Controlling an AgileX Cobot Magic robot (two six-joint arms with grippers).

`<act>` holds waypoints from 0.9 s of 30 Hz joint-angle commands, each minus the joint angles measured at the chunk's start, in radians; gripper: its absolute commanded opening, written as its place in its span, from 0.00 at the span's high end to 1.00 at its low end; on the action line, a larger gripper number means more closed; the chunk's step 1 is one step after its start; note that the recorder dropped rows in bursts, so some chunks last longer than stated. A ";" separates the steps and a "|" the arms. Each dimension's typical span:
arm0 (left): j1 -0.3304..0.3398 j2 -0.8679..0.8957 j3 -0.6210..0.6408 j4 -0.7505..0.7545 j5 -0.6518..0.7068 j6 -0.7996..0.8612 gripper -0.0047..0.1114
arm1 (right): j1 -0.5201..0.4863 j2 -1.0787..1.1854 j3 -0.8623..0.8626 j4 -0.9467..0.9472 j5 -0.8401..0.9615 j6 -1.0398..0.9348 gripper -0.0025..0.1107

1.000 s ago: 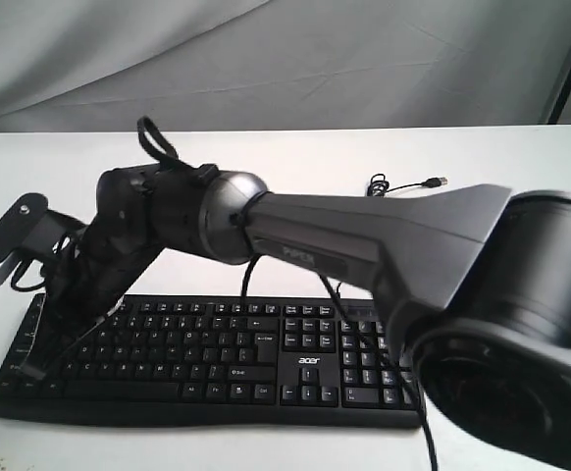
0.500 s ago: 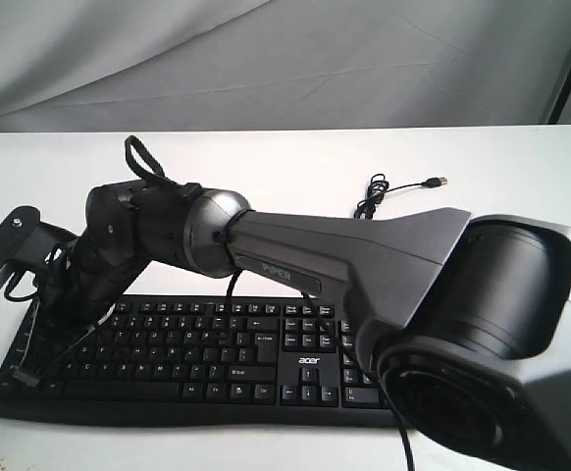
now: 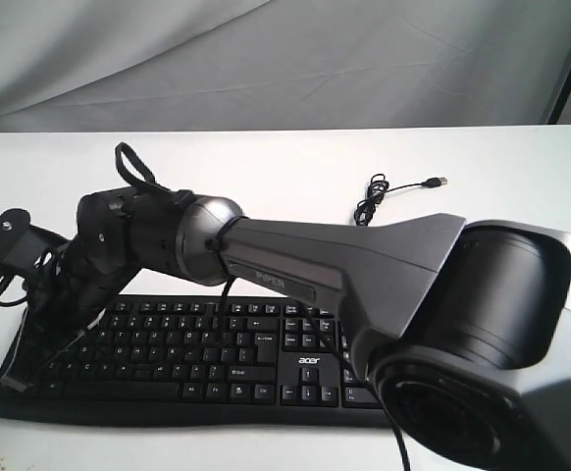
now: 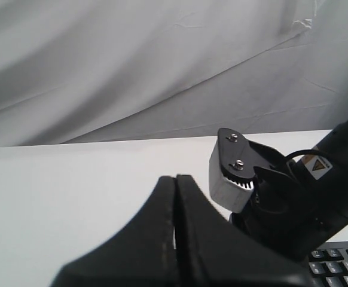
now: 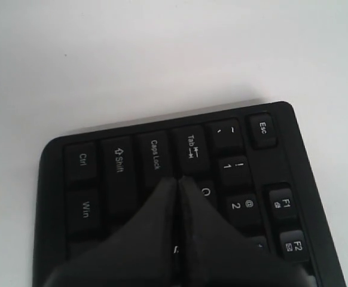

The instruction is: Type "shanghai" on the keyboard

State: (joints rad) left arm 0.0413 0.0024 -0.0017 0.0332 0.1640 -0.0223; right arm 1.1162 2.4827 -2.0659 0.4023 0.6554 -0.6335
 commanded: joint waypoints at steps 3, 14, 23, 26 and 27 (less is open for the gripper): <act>-0.006 -0.002 0.002 -0.007 -0.010 0.000 0.96 | 0.001 -0.001 -0.006 -0.003 -0.014 0.009 0.98; -0.006 -0.002 0.002 -0.007 -0.010 0.000 0.96 | 0.004 0.002 -0.006 0.001 -0.019 0.009 0.98; -0.006 -0.002 0.002 -0.007 -0.010 0.000 0.96 | 0.011 0.009 -0.006 0.005 -0.035 0.009 0.98; -0.006 -0.002 0.002 -0.007 -0.010 0.000 0.96 | 0.011 0.016 -0.006 0.008 -0.041 0.009 0.98; -0.006 -0.002 0.002 -0.007 -0.010 0.000 0.96 | 0.011 0.018 -0.006 0.008 -0.041 0.009 0.98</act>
State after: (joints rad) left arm 0.0413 0.0024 -0.0017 0.0332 0.1640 -0.0223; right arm 1.1243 2.4944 -2.0659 0.4042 0.6246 -0.6248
